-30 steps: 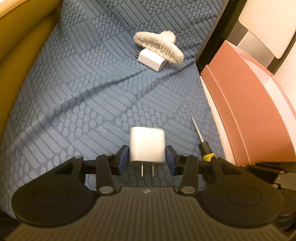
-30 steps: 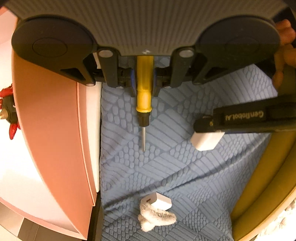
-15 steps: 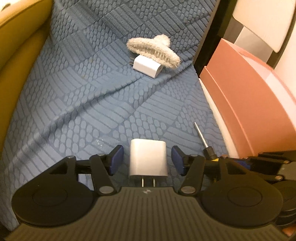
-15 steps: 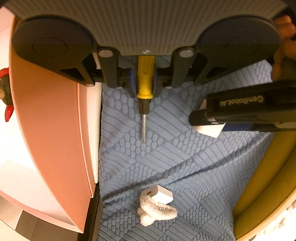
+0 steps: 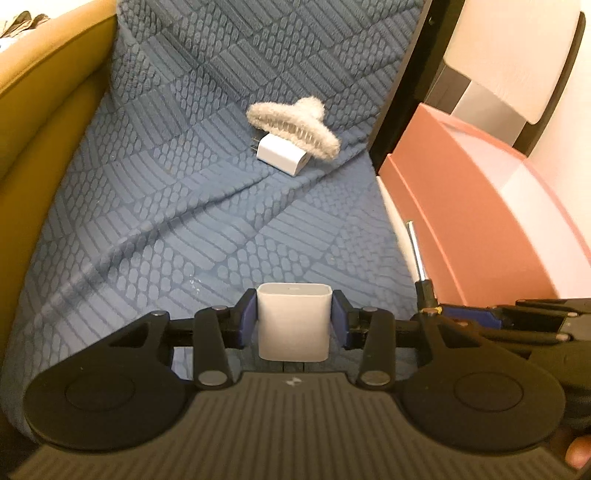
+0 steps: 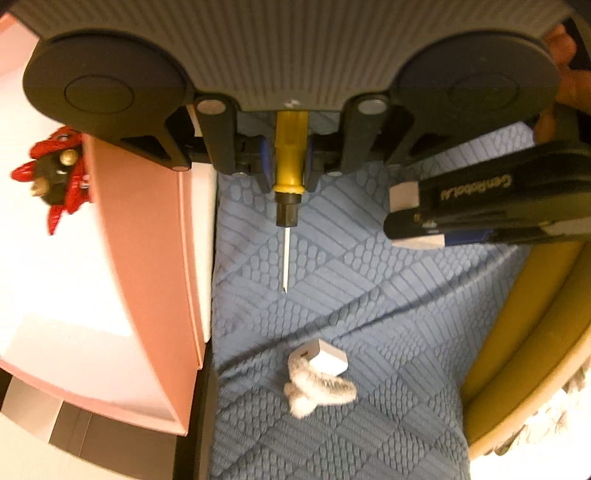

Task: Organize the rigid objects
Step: 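Grasp the white charger with the left tool while the right tool holds the screwdriver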

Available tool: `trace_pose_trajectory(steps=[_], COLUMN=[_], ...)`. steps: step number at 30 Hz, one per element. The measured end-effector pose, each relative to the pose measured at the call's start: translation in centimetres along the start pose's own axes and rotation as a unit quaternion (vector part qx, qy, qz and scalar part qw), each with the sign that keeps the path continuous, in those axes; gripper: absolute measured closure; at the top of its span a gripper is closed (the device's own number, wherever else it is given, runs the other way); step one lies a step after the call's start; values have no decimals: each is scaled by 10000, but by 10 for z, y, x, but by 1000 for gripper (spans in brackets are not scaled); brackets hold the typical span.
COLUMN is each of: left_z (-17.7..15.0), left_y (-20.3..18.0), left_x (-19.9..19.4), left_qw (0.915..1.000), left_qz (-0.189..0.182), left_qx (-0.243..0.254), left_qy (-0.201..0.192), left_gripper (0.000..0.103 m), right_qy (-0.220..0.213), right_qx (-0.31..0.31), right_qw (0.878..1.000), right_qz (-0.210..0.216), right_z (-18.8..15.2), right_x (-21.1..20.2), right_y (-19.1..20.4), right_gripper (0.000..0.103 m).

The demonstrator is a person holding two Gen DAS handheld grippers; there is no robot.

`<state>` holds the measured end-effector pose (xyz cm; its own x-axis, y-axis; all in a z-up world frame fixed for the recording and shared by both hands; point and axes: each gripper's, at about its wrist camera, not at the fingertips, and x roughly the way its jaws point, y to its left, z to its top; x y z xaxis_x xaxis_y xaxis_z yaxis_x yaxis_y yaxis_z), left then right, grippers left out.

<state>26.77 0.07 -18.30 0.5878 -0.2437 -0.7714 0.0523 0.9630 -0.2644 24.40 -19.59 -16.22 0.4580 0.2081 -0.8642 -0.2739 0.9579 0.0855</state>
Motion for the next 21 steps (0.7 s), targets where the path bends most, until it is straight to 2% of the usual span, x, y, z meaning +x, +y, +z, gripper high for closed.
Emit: trace_pose_trajectory(steps=[5, 9, 21], left_z=[2, 9, 40], left_y=[0, -8, -59], left_x=[-19, -32, -80], left_qw=[9996, 9993, 9980], left_qz=[-91, -129, -331], left_qx=[-265, -271, -287], left_qy=[-96, -210, -464], left_gripper=[55, 55, 55], right_qy=[-148, -250, -637], right_qx=[90, 155, 344], right_qw=[9998, 9996, 9973], right_qz=[1, 2, 109], right_z=[2, 7, 33], right_x=[-20, -36, -102], right_y=[-4, -8, -33], right_gripper=[81, 81, 81])
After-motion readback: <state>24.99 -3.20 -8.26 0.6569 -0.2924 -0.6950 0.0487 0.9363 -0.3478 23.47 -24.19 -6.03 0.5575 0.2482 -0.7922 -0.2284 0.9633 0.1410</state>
